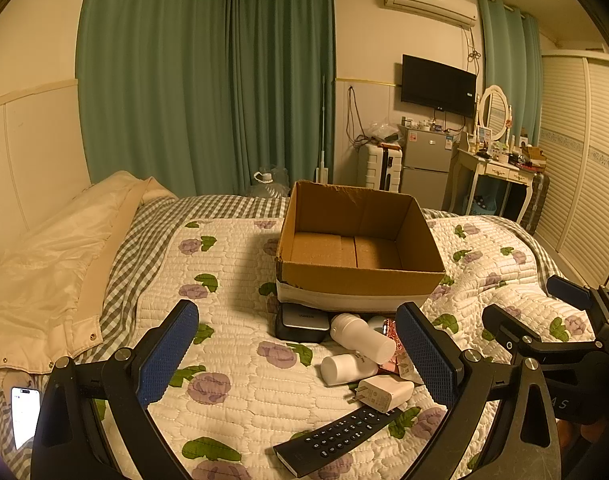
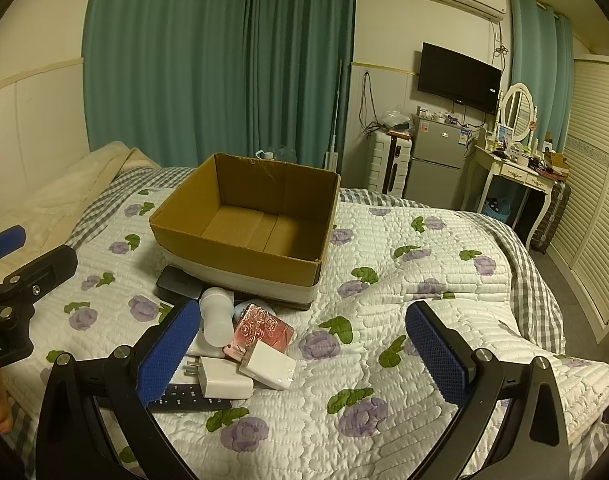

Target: Organize rigid objects

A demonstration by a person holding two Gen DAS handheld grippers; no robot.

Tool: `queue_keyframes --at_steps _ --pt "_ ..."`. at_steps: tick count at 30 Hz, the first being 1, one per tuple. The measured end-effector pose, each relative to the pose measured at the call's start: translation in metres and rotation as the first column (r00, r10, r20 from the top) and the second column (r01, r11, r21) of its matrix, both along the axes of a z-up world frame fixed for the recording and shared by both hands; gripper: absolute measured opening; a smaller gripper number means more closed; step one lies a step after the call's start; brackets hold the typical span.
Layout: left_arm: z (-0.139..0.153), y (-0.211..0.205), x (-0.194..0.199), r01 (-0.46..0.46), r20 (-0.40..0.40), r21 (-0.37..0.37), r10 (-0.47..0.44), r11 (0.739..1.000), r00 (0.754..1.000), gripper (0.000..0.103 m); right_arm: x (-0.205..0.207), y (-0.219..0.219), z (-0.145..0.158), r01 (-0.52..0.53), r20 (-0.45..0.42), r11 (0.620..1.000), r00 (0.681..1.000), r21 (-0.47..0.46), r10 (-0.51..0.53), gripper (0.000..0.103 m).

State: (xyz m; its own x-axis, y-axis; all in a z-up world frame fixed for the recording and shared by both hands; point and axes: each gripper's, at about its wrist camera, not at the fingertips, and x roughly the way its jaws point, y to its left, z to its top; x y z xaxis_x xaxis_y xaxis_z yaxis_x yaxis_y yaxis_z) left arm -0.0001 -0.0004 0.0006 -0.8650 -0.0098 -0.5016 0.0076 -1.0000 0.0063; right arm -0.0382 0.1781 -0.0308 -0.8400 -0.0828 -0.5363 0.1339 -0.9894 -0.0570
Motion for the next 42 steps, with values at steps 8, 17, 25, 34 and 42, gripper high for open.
queue_keyframes --at_steps 8,17,25,34,42 --pt "0.000 0.000 0.000 0.000 0.000 0.000 0.000 1.000 1.000 0.101 0.000 0.000 0.001 0.000 0.000 1.000 1.000 -0.001 0.000 0.103" --pt "0.000 0.004 0.003 0.006 0.000 -0.001 -0.006 1.000 1.000 0.100 0.000 0.000 0.000 -0.001 0.002 1.000 1.000 0.001 0.001 0.103" --pt "0.012 0.009 0.009 0.032 -0.013 -0.005 -0.032 0.999 0.999 0.100 0.006 0.001 0.011 -0.008 -0.013 1.000 1.000 0.014 0.008 0.103" --pt "-0.011 0.017 0.010 0.136 0.104 -0.053 -0.130 0.989 0.986 0.098 0.019 0.013 0.008 -0.010 0.058 0.999 0.998 0.041 0.008 0.103" --pt "-0.095 0.041 -0.013 0.242 0.327 -0.151 -0.182 0.959 0.927 0.097 0.008 0.023 -0.022 0.001 0.157 0.999 0.987 0.051 -0.009 0.103"
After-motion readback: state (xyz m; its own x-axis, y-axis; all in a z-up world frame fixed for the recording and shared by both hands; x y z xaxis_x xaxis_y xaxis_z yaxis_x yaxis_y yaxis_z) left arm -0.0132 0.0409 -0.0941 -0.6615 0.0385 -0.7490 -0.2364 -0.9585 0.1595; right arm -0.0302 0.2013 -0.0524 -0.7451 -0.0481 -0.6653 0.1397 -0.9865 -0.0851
